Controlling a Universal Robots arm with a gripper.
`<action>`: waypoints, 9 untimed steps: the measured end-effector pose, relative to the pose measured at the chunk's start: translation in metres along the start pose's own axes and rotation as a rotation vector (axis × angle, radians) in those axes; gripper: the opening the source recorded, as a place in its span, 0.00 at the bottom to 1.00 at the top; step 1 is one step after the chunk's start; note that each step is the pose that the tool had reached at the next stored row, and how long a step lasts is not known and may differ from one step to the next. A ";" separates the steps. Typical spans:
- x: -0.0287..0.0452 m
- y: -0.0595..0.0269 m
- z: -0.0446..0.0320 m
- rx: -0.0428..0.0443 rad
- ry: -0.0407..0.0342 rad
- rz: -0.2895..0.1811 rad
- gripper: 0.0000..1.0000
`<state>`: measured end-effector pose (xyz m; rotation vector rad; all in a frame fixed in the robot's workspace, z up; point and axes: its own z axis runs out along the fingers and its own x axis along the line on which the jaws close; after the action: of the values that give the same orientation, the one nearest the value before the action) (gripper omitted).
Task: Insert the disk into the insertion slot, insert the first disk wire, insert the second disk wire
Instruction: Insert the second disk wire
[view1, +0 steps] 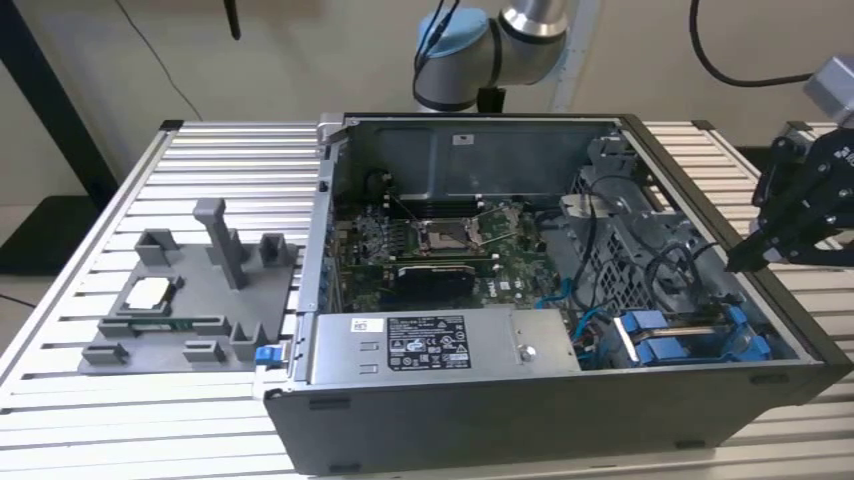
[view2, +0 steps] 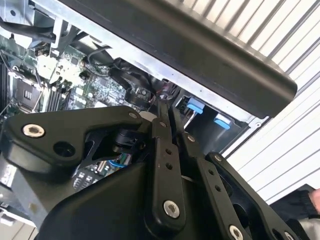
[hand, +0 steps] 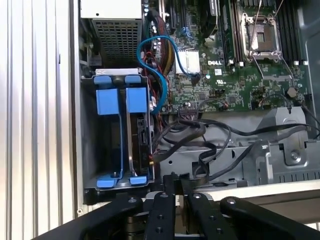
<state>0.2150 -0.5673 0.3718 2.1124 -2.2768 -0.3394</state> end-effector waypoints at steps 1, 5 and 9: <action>0.0002 0.0015 -0.0008 0.0000 -0.0002 0.000 0.16; 0.0012 0.0077 -0.0040 -0.0001 -0.0013 0.001 0.16; 0.0018 0.0146 -0.0078 0.0000 -0.0013 0.001 0.16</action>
<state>0.2017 -0.5693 0.3817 2.1117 -2.2783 -0.3409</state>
